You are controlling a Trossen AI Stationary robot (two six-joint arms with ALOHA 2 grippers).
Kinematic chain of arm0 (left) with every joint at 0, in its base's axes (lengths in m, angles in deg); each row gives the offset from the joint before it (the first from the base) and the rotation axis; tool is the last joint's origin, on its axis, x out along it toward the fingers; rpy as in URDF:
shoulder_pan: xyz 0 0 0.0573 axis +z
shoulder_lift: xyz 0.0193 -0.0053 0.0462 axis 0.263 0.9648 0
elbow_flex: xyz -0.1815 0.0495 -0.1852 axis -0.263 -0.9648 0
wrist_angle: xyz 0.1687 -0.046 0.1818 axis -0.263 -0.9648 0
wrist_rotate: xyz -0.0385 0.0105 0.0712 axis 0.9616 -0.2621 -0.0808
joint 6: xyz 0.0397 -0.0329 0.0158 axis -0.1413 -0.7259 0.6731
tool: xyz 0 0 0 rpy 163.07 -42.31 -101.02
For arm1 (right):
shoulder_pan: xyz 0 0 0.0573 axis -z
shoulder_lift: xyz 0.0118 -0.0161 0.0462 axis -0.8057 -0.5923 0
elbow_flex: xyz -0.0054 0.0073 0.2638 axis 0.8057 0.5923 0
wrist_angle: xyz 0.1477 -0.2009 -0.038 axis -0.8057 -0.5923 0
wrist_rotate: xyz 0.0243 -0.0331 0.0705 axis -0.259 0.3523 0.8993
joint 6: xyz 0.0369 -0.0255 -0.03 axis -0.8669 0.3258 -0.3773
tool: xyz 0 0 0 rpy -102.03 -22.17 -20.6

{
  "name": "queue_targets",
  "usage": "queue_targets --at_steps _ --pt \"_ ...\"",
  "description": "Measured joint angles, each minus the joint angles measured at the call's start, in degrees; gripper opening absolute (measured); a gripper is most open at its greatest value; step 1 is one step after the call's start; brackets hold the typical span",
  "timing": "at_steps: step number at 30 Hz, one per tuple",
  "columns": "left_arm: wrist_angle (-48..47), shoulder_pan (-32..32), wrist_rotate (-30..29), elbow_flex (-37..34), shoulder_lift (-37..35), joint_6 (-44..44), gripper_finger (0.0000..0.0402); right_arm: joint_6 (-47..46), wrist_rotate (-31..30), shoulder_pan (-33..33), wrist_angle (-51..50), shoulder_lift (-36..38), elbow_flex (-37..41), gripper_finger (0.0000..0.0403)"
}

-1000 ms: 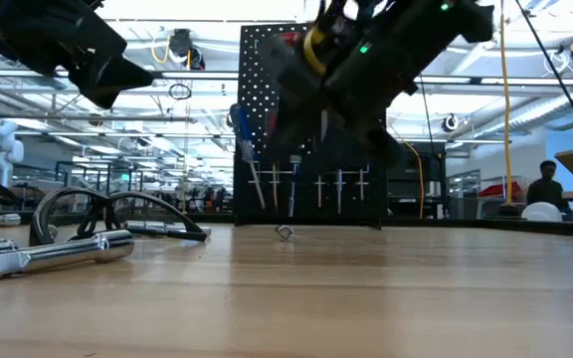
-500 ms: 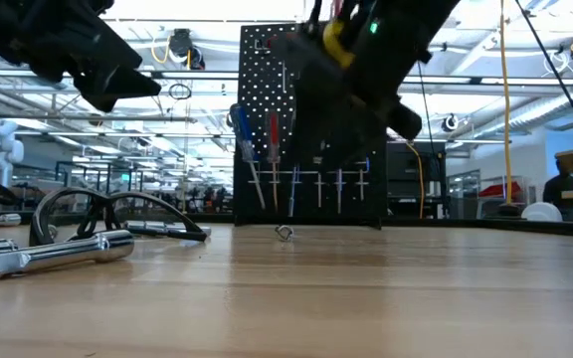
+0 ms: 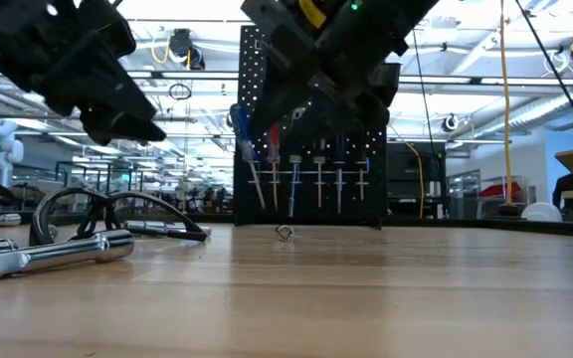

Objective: Hang tools onto peg board
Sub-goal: Hang the black safety glasses onto the peg board

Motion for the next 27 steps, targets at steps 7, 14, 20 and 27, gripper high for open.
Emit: queue_targets --at_steps 7,14,20,27 --pt "-14.79 0.03 0.40 6.83 3.06 -0.24 0.0228 -0.12 0.54 0.03 -1.19 0.02 0.02 0.0222" --pt "-25.13 2.46 1.77 14.90 9.06 -2.08 0.0228 0.03 0.69 -0.03 -1.89 0.02 0.02 0.0222" --pt "-32.38 4.23 15.34 17.69 12.01 -1.90 0.0228 0.28 3.35 -0.82 -1.75 0.02 0.02 0.0222" --pt "-34.30 6.05 23.73 17.87 7.34 -7.03 0.0228 0.09 4.63 -1.02 -1.71 0.02 0.02 0.0222"
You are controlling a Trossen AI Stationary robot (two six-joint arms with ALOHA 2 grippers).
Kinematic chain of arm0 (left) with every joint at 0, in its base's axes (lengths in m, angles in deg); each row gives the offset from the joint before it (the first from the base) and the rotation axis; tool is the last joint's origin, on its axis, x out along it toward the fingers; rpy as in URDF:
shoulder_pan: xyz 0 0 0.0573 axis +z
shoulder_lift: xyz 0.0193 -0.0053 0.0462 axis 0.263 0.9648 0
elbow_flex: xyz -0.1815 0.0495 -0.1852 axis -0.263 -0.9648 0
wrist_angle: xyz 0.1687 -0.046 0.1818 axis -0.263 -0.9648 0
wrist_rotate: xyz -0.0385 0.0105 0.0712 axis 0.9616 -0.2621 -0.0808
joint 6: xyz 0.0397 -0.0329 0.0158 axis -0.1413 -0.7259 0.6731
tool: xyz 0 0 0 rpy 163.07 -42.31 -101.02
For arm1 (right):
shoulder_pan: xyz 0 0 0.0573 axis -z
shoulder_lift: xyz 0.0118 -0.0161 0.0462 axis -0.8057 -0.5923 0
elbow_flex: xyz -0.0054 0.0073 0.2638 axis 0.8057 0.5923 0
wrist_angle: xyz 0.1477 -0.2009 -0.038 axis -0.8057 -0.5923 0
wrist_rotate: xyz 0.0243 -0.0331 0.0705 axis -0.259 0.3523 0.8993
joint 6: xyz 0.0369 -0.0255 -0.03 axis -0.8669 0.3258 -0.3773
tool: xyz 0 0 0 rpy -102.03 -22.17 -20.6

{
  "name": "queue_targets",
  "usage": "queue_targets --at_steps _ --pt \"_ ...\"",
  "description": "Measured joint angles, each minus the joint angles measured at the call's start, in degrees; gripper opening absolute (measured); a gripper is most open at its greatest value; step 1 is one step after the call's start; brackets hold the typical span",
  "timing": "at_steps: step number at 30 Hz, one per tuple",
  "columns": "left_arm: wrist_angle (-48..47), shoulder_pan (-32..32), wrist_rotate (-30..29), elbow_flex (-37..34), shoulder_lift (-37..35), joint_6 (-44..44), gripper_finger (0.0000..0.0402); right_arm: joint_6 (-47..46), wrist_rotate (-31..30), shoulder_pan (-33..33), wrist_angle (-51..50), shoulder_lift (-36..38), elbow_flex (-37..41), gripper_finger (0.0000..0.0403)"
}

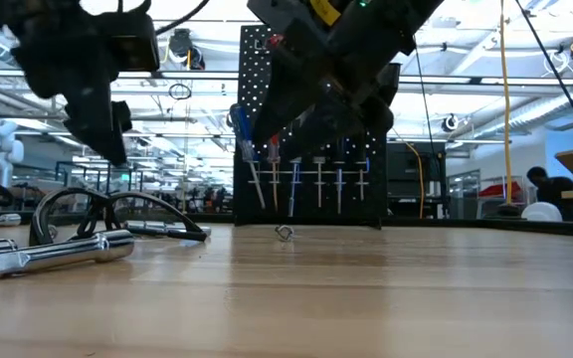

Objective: Hang tools onto peg board
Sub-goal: Hang the black safety glasses onto the peg board

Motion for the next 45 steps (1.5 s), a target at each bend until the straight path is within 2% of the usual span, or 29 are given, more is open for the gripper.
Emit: queue_targets --at_steps 4,10,14,15,18,20,29,34,45 --pt "0.13 2.46 3.10 0.00 -1.64 -6.63 0.0228 0.84 0.39 -0.14 -0.31 0.00 0.02 0.0222" --pt "2.92 2.37 6.83 -0.02 -1.25 7.70 0.0228 1.46 0.54 -0.82 -2.11 0.00 0.07 0.0222" --pt "15.82 4.02 7.46 0.25 0.71 -1.79 0.0228 1.46 0.61 -1.07 -2.15 0.00 0.07 0.0222" --pt "16.56 4.16 8.06 0.44 1.83 -3.13 0.0228 1.46 0.58 -1.01 -2.17 0.00 0.07 0.0222" --pt "12.67 2.45 8.96 2.79 6.11 -1.58 0.0228 1.48 0.54 -1.07 -3.63 0.00 0.07 0.0222" --pt "9.68 1.40 7.55 5.11 9.21 -0.09 0.0228 1.26 0.50 -1.15 -5.86 0.00 0.07 0.0222" --pt "-10.77 -1.27 -9.16 18.14 22.97 9.27 0.0228 -2.28 -1.42 -0.55 -11.26 0.00 0.07 0.0222" --pt "-11.59 -1.69 -8.64 22.10 26.95 12.19 0.0228 -3.06 -1.45 -0.56 -13.89 0.00 0.07 0.0222" --pt "-15.70 -1.77 -9.92 22.42 30.69 13.35 0.0228 -4.58 -1.68 -0.56 -15.87 -0.02 0.07 0.0222"
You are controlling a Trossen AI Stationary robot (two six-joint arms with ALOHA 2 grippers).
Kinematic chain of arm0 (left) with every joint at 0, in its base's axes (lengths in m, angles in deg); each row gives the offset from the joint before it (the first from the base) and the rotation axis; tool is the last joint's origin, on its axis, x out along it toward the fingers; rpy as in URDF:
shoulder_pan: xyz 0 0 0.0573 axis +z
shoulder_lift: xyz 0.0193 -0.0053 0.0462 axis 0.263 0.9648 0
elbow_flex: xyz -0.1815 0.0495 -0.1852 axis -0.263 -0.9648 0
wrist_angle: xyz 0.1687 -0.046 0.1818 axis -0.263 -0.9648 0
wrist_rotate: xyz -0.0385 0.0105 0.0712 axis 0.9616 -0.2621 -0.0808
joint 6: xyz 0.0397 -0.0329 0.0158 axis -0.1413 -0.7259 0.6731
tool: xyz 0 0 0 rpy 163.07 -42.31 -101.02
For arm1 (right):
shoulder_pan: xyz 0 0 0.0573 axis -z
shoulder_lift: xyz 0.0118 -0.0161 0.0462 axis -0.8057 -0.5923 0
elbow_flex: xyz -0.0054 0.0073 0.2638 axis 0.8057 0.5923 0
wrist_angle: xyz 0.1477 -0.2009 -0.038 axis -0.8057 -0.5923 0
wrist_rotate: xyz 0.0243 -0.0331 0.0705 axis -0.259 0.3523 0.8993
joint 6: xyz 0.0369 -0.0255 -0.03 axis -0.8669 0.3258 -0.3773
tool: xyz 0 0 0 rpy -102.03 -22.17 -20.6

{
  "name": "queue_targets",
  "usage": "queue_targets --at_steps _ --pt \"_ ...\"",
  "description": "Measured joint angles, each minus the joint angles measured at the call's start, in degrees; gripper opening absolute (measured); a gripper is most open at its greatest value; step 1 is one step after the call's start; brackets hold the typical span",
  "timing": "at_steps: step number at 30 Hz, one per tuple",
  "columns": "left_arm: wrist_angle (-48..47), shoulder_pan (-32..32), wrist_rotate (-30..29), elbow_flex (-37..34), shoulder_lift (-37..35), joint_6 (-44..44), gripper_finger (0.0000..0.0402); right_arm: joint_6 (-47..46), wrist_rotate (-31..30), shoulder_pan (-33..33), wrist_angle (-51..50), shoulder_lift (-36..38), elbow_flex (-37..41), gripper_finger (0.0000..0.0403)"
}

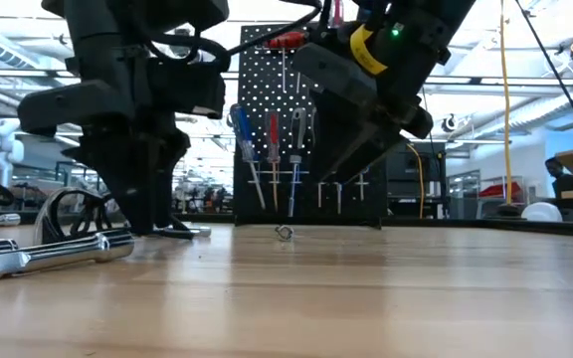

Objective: Hang tools onto peg board
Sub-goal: Hang the black safety glasses onto the peg board

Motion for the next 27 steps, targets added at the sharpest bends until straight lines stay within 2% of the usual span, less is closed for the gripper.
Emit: queue_targets --at_steps 7,10,15,21,27 --pt "-0.11 0.15 0.70 0.01 1.53 -1.84 0.0228 -0.02 -0.08 0.00 -0.01 0.00 0.00 0.0222" --pt "-0.13 0.09 0.39 0.22 3.49 -1.90 0.0215 -0.09 -0.06 0.00 -0.01 0.00 0.00 0.0222" --pt "0.03 -0.02 0.92 0.36 5.35 -1.59 0.0150 -0.87 -0.02 0.00 -0.03 0.00 0.00 0.0222" --pt "-0.24 -0.07 0.17 0.18 3.93 -1.48 0.0025 -1.09 0.19 0.00 -0.29 0.00 0.00 0.0222" --pt "-2.24 -0.74 -2.80 1.07 1.83 -1.46 0.0016 -1.28 0.23 0.00 -0.36 0.00 0.00 0.0222"
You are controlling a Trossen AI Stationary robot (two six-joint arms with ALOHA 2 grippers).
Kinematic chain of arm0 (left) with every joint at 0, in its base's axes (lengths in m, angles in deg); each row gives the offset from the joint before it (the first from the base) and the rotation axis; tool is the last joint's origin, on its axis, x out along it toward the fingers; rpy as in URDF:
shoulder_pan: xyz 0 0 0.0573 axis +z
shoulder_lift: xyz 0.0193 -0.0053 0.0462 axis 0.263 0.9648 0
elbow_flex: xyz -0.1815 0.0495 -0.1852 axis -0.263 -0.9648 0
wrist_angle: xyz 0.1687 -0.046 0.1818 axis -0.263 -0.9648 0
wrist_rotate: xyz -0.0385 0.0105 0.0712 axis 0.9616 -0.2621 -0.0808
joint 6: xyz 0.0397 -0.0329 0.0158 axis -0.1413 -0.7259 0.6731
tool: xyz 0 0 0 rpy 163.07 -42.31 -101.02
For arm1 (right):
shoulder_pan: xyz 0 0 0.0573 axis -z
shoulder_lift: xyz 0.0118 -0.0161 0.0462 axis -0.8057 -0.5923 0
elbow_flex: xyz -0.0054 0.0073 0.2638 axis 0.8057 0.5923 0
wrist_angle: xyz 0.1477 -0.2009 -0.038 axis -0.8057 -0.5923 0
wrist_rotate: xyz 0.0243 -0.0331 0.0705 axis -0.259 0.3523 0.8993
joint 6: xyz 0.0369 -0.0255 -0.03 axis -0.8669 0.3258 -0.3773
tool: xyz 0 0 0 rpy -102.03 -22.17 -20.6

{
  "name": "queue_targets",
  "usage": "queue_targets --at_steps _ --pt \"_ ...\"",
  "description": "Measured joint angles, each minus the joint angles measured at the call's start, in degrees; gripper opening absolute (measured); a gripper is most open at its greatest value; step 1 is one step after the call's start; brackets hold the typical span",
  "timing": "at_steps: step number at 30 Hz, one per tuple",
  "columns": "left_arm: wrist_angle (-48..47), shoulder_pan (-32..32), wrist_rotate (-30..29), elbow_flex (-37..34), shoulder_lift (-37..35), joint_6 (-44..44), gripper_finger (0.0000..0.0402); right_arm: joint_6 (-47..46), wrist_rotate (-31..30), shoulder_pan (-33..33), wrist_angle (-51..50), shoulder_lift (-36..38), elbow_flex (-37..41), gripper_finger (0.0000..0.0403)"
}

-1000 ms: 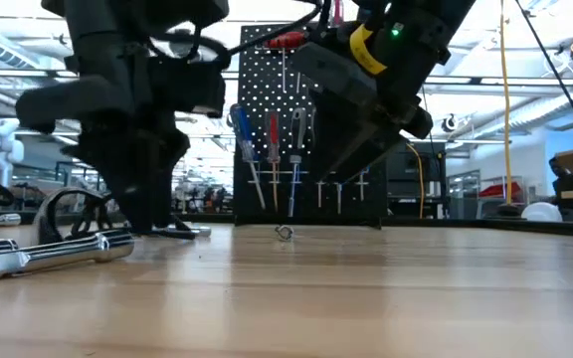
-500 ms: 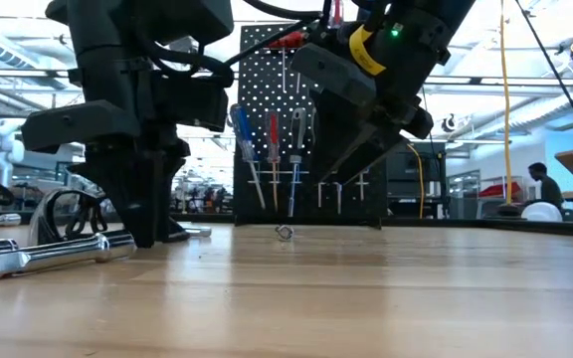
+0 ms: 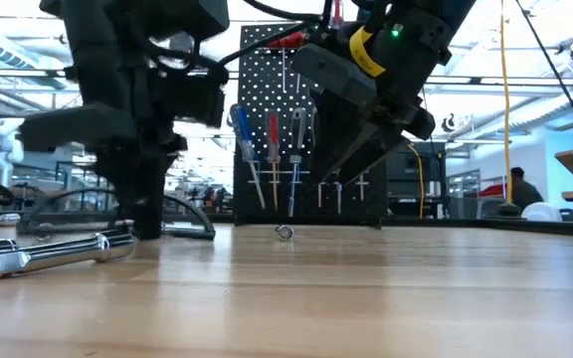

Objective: Hang tools onto peg board
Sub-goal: Hang the black safety glasses onto the peg board

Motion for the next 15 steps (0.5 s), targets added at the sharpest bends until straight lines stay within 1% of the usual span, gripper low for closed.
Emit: queue_targets --at_steps 3,7,9,12,15 --pt "-0.42 -0.59 -1.73 1.34 -2.03 -0.19 0.0012 -0.67 -0.83 -0.43 -0.01 0.18 0.00 0.0222" --pt "-1.34 -1.50 -2.30 2.08 -5.50 -0.52 0.0010 -0.86 -5.32 -2.57 -0.07 2.41 0.00 0.0222" --pt "-1.25 -2.01 -3.82 2.63 -8.20 -0.52 0.0010 -0.45 -8.17 -3.80 0.02 4.23 0.00 0.0222" --pt "-1.13 -3.11 -8.33 3.22 -12.26 -0.46 0.0009 1.18 -14.41 -6.03 -0.01 7.24 0.00 0.0222" --pt "0.43 -4.69 -15.72 3.32 -17.17 1.36 0.0009 4.70 -22.84 -9.45 0.36 9.79 0.25 0.0222"
